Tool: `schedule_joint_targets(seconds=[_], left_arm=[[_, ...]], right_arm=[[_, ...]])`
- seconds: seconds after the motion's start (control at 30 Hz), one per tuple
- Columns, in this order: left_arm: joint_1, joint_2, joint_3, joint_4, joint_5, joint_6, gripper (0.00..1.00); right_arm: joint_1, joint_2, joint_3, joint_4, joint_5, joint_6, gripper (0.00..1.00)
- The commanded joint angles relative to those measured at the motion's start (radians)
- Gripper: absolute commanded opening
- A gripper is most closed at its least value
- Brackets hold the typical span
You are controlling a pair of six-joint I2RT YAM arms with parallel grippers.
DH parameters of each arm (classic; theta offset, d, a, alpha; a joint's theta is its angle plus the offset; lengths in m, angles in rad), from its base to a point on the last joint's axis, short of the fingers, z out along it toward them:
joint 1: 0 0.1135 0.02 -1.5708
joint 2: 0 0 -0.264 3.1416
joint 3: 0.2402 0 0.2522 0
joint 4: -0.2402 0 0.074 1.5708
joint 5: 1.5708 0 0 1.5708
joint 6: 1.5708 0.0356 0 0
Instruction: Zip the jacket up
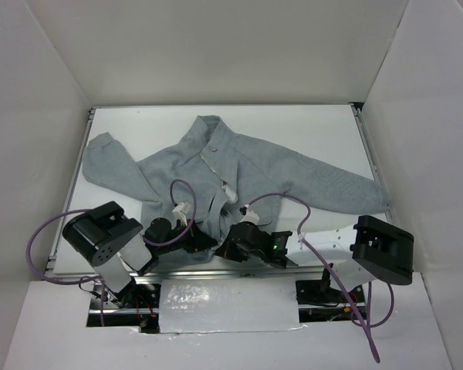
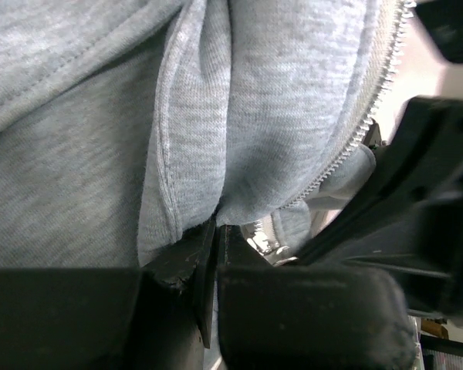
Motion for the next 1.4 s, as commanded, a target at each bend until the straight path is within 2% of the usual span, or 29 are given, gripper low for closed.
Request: schedule_joint_targets(seconds=[0.0, 0.07, 0.13, 0.17, 0.2, 0.23, 0.3, 0.4, 0.47, 0.57, 0.63, 0.73, 0.8, 0.87, 0.9, 0.93, 1.07, 1.17, 1.37], left_arm=[[-0.015, -0.029, -0.103, 0.114, 0.041, 0.031, 0.00], [-0.015, -0.070, -0.107, 0.080, 0.034, 0.031, 0.00], [-0.015, -0.113, -0.102, -0.007, 0.008, 0.031, 0.00], [-0.015, -0.171, -0.093, -0.053, -0.003, 0.032, 0.00], [-0.015, -0.205, -0.085, -0.107, -0.017, 0.040, 0.00], [-0.015, -0.247, -0.077, -0.235, -0.052, 0.048, 0.00], [-0.015, -0.383, -0.062, -0.366, -0.092, 0.066, 0.00], [-0.017, -0.592, -0.008, -0.640, -0.175, 0.120, 0.00], [-0.017, -0.711, 0.024, -0.812, -0.234, 0.140, 0.00], [-0.020, -0.781, 0.027, -0.905, -0.270, 0.169, 0.00], [-0.020, -0.782, 0.015, -0.905, -0.273, 0.157, 0.00], [-0.021, -0.766, 0.010, -0.917, -0.264, 0.131, 0.00], [-0.020, -0.773, 0.022, -0.996, -0.297, 0.103, 0.00], [-0.021, -0.839, 0.028, -1.081, -0.343, 0.075, 0.00], [-0.021, -0.871, 0.030, -1.182, -0.389, 0.040, 0.00], [-0.021, -0.946, 0.032, -1.227, -0.423, 0.028, 0.00], [-0.023, -1.089, 0.028, -1.354, -0.451, 0.012, 0.00], [-0.021, -1.114, 0.035, -1.406, -0.454, 0.017, 0.00], [-0.021, -1.092, 0.022, -1.374, -0.431, 0.023, 0.00]], right_arm=[[-0.003, -0.015, -0.061, 0.137, -0.071, -0.031, 0.00], [-0.002, -0.021, -0.110, 0.220, -0.098, -0.034, 0.01], [0.000, -0.021, -0.144, 0.288, -0.156, -0.065, 0.21], [0.001, -0.031, -0.150, 0.300, -0.176, -0.095, 0.36], [0.006, -0.041, -0.157, 0.320, -0.228, -0.115, 0.41], [0.013, -0.056, -0.158, 0.319, -0.249, -0.138, 0.46], [0.038, -0.105, -0.123, 0.226, -0.283, -0.207, 0.55], [0.067, -0.182, -0.070, 0.031, -0.274, -0.263, 0.56], [0.067, -0.269, -0.066, -0.037, -0.224, -0.276, 0.56], [0.063, -0.384, -0.046, -0.150, -0.089, -0.325, 0.55], [0.053, -0.400, -0.026, -0.226, 0.015, -0.374, 0.56], [-0.009, -0.322, 0.042, -0.305, 0.059, -0.425, 0.55], [-0.016, -0.210, 0.106, -0.339, 0.079, -0.445, 0.51], [-0.008, -0.099, 0.152, -0.355, 0.079, -0.444, 0.47], [0.001, -0.069, 0.195, -0.377, 0.089, -0.439, 0.46], [0.018, -0.017, 0.217, -0.390, 0.100, -0.432, 0.45], [0.072, 0.080, 0.335, -0.441, 0.132, -0.422, 0.44], [0.102, 0.140, 0.394, -0.488, 0.161, -0.413, 0.44], [0.112, 0.215, 0.419, -0.522, 0.158, -0.408, 0.42]])
